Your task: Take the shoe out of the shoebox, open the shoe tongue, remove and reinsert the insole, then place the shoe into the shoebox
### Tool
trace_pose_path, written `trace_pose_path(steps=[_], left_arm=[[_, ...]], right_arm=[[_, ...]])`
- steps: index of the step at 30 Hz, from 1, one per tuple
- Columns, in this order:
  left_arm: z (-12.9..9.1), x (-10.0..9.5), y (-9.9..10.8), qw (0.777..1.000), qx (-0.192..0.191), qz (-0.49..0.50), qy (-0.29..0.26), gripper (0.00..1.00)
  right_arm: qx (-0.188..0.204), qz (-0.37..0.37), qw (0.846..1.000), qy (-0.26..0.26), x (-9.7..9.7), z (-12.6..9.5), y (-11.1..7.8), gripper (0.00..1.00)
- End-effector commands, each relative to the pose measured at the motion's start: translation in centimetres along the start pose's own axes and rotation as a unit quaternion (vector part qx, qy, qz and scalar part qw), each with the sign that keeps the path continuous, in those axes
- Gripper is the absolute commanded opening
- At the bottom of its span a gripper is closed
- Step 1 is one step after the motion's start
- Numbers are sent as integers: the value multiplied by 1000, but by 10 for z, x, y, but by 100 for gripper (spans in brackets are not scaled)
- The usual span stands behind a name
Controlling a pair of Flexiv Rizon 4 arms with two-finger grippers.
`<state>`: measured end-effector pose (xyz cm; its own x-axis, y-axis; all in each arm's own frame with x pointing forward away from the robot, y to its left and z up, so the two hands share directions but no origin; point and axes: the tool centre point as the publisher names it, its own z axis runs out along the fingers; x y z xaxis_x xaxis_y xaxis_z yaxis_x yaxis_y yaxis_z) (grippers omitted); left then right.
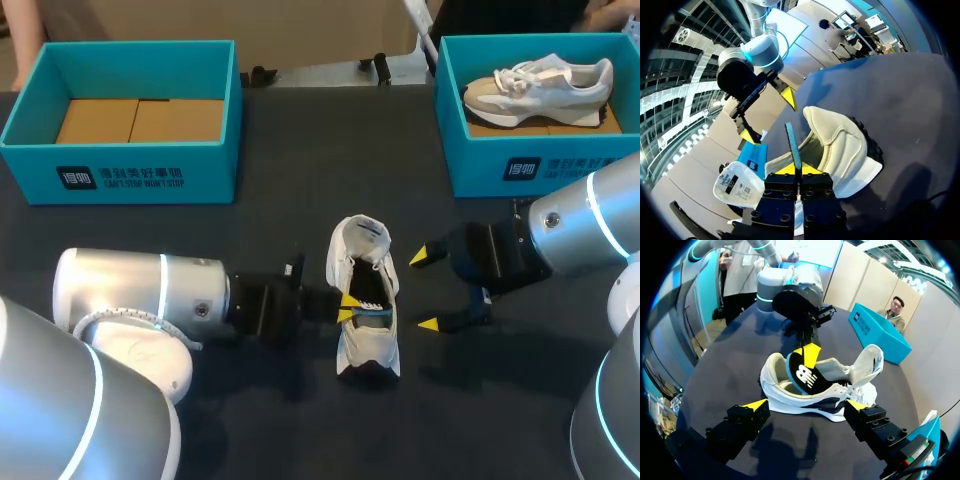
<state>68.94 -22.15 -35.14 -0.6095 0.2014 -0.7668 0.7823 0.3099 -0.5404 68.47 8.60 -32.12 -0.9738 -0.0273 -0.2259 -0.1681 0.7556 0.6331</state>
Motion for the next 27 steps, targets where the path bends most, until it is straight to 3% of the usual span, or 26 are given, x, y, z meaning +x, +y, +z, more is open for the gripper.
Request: trace_pose_path(steps=[1,4,5,6,9,18,20,23,27], left_arm=[[5,0,4,1000,0,-1,4,0],[2,3,-2,1000,6,-2,5,1],[1,3,-4,1000,7,-2,5,34],[0,3,-6,1000,9,-2,5,44],[-3,1,-12,1000,16,0,0,47],[-5,-2,-26,1000,30,5,-6,41],[-1,0,-26,999,33,3,-1,36],[5,3,-25,999,35,-1,6,0],[9,7,-20,999,33,-5,14,0]], right_arm=[[0,0,1000,-1,1,0,0,100],[0,0,1000,-1,1,0,0,100],[0,0,1000,-1,1,0,0,100],[0,0,1000,-1,1,0,0,100],[0,0,1000,-1,1,0,0,100],[0,0,1000,-1,1,0,0,100],[0,0,1000,-1,1,0,0,100],[0,0,1000,-1,1,0,0,100],[0,0,1000,-1,1,0,0,100]])
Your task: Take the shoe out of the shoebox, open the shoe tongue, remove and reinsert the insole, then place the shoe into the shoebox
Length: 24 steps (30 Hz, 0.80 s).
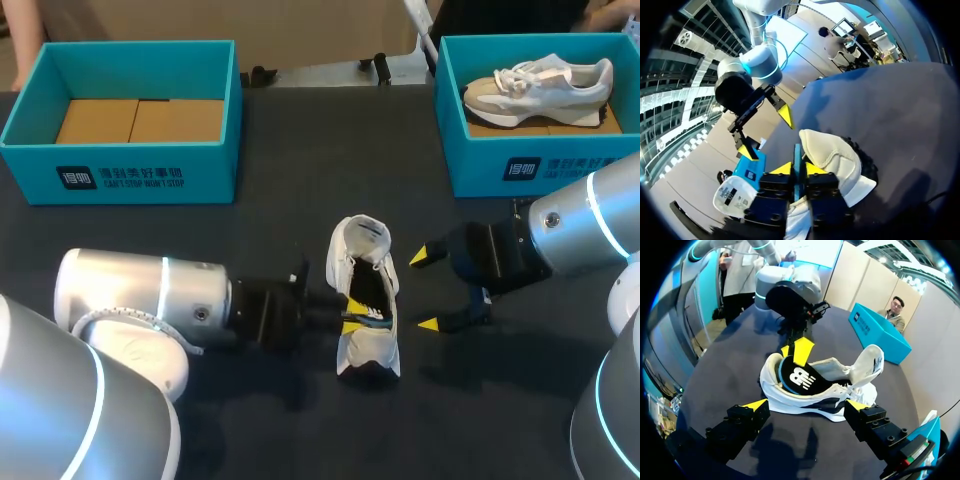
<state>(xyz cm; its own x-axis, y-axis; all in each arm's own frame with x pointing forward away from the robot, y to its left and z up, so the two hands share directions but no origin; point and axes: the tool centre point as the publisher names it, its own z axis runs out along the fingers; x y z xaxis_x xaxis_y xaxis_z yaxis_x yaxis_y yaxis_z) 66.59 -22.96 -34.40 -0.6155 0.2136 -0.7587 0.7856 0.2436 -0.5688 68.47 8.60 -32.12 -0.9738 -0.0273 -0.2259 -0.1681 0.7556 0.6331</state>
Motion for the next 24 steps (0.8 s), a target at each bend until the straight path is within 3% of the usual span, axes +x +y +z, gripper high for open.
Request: trace_pose_path(steps=[1,10,11,13,14,24], left_arm=[[7,1,8,1000,-4,-4,8,0],[4,4,13,1000,-12,-14,8,0],[2,2,9,1000,-9,-12,5,43],[-2,-2,4,1000,-7,-9,0,89],[-3,-3,2,1000,-6,-7,0,100],[-21,-29,-10,1000,-7,13,-4,100]], right_arm=[[0,0,1000,-1,1,0,0,100],[0,0,1000,-1,1,0,0,100],[0,0,1000,-1,1,0,0,100],[0,0,1000,-1,1,0,0,100],[0,0,1000,-1,1,0,0,100],[0,0,1000,-1,1,0,0,100]])
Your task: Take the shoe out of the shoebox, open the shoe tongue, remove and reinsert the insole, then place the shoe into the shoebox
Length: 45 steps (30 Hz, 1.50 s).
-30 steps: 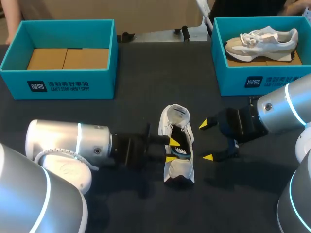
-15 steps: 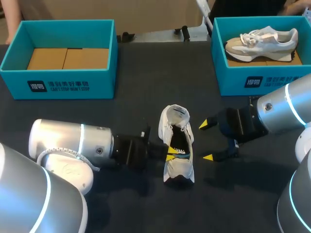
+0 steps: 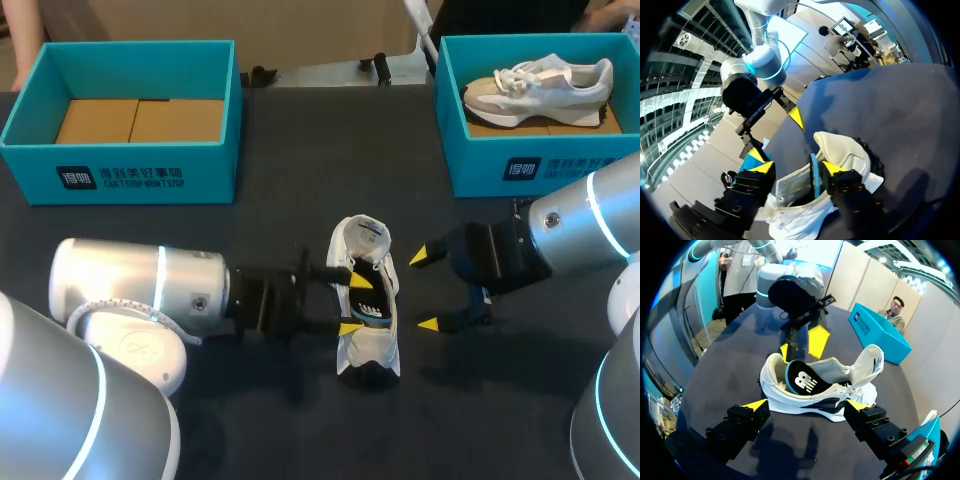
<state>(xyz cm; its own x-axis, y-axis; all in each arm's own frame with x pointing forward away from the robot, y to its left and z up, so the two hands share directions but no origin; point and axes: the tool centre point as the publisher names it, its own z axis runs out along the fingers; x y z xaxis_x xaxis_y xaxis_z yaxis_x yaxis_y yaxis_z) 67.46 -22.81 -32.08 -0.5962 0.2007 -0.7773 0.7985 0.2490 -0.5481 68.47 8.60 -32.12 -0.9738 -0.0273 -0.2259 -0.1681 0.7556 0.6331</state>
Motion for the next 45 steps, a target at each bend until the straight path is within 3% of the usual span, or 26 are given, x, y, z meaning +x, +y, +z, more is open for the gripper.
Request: trace_pose_path(steps=[1,12,25,31,45], left_arm=[[-14,-8,-3,1000,-3,1,8,100],[-30,-20,-1,999,-13,-4,46,100],[-48,-37,-2,982,8,3,186,100],[-52,-42,1,973,18,8,231,100],[-53,-48,1,972,15,8,236,100]], right_arm=[[0,0,1000,-1,1,0,0,100],[0,0,1000,-1,1,0,0,100],[0,0,1000,-1,1,0,0,100],[26,21,999,-10,-4,-16,-11,100],[79,75,994,-22,-36,-76,-41,100]])
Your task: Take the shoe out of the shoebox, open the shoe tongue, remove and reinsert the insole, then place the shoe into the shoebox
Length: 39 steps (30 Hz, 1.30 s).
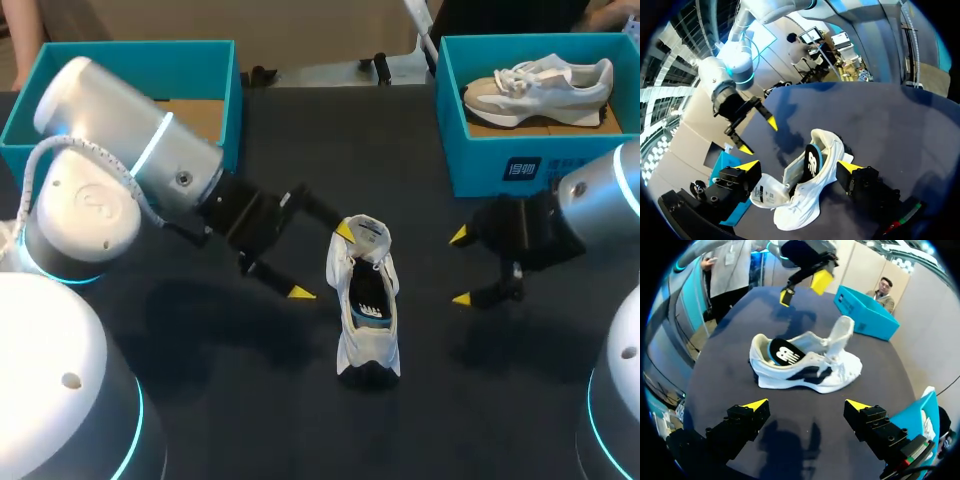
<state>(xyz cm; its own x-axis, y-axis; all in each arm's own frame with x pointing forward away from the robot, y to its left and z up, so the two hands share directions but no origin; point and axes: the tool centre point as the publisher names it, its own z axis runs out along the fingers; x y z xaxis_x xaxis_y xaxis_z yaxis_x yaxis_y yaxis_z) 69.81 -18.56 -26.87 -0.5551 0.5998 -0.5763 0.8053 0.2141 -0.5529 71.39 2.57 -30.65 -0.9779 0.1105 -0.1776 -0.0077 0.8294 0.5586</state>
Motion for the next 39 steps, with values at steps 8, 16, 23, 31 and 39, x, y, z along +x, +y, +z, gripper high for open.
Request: trace_pose_path(steps=[8,16,23,31,39], left_arm=[[4,3,-4,998,27,-5,50,100],[-4,-1,4,988,1,34,152,100],[-14,-21,4,976,-13,64,208,100],[-21,-46,0,966,-15,88,244,74],[-11,-60,12,956,-30,107,273,0]], right_arm=[[19,-17,1000,13,-29,-72,-9,100],[12,-56,995,80,-32,-97,-9,100],[5,-59,995,83,-32,-100,-10,100],[5,-59,995,83,-32,-100,-10,100],[5,-59,995,83,-32,-100,-10,100]])
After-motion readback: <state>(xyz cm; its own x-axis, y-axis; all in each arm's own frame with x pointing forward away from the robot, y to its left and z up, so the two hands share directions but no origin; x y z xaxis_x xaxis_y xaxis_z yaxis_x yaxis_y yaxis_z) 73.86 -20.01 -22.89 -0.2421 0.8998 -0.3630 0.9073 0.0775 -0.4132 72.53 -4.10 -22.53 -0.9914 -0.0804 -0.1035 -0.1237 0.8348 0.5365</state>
